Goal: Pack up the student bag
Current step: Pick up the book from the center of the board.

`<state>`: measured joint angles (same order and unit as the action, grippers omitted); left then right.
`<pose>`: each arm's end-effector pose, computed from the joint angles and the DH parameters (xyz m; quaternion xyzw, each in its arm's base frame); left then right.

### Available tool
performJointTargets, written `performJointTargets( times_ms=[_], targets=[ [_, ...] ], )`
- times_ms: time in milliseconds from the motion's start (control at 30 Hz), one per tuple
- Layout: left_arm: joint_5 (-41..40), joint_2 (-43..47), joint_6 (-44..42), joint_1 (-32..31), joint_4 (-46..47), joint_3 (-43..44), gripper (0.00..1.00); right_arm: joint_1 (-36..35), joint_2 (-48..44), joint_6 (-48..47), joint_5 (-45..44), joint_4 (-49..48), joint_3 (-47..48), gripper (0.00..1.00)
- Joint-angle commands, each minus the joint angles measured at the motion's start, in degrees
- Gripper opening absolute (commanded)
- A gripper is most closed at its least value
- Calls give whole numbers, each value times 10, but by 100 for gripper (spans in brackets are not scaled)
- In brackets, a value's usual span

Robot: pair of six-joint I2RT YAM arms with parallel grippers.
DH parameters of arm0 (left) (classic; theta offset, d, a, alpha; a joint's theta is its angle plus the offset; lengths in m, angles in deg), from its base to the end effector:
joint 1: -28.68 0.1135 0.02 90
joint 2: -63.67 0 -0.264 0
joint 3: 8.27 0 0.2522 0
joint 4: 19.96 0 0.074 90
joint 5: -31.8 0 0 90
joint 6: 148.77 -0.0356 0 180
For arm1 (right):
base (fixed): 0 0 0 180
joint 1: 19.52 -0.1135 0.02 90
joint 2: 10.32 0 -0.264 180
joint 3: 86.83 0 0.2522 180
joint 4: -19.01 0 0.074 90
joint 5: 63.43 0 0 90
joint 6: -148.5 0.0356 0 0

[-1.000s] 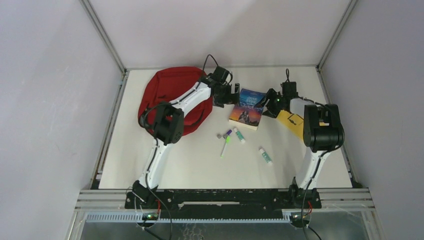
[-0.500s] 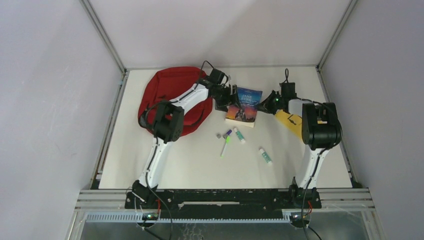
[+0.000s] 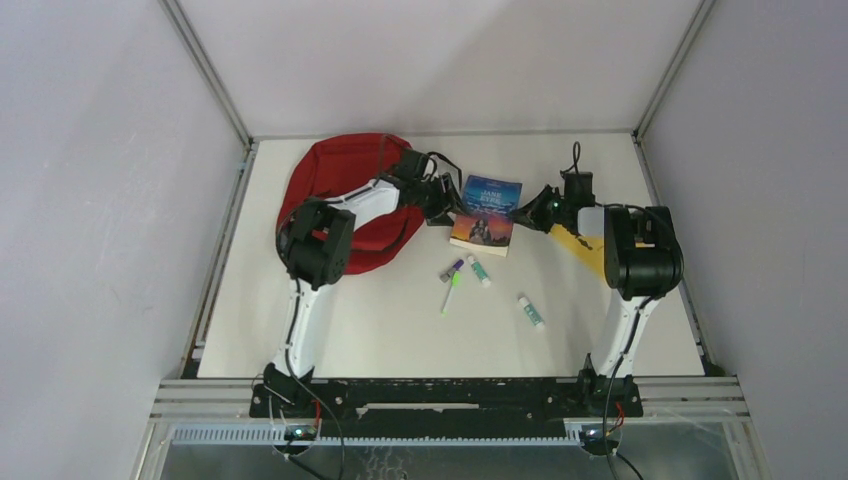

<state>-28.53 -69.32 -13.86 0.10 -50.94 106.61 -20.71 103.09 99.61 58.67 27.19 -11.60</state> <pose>0.4381 -0.2587 0.1489 -0.0401 0.9092 -0.3943 0.1272 0.3945 0.0271 0.1245 0.2080 0.8737 0.3683 0.2405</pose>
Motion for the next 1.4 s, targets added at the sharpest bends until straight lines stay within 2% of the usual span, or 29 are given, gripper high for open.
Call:
performJointTargets(
  times_ms=[0,100,233,300,500,567,733,900,1033,1100,1133,1267,1367],
  targets=[
    [112,76,82,-20,150,-28,57,-21,-24,54,102,-71,-12,0],
    [126,96,131,-18,229,-64,54,-18,-27,58,114,-80,-11,0],
    [137,108,146,-18,270,-77,66,-12,-20,98,157,-134,-25,0],
    [145,109,157,-18,286,-83,67,-8,-15,120,170,-172,-34,0],
    [167,99,236,-19,406,-116,59,-7,-4,130,179,-190,-36,0],
    [171,95,236,-22,407,-111,61,-9,-1,130,181,-191,-36,0],
    [183,78,210,-38,356,-77,75,-14,7,137,185,-204,-36,0],
    [186,64,196,-49,326,-63,77,-15,10,144,188,-212,-36,0],
    [176,60,138,-56,240,-39,80,-15,10,145,189,-215,-36,0],
    [176,61,135,-60,236,-39,80,-15,12,148,190,-220,-35,0],
    [178,60,136,-62,240,-39,78,-16,13,151,190,-222,-36,0],
    [184,61,156,-67,263,-40,50,-19,17,156,191,-228,-36,0],
    [191,62,175,-69,284,-43,49,-23,18,157,190,-229,-35,0]
  ],
)
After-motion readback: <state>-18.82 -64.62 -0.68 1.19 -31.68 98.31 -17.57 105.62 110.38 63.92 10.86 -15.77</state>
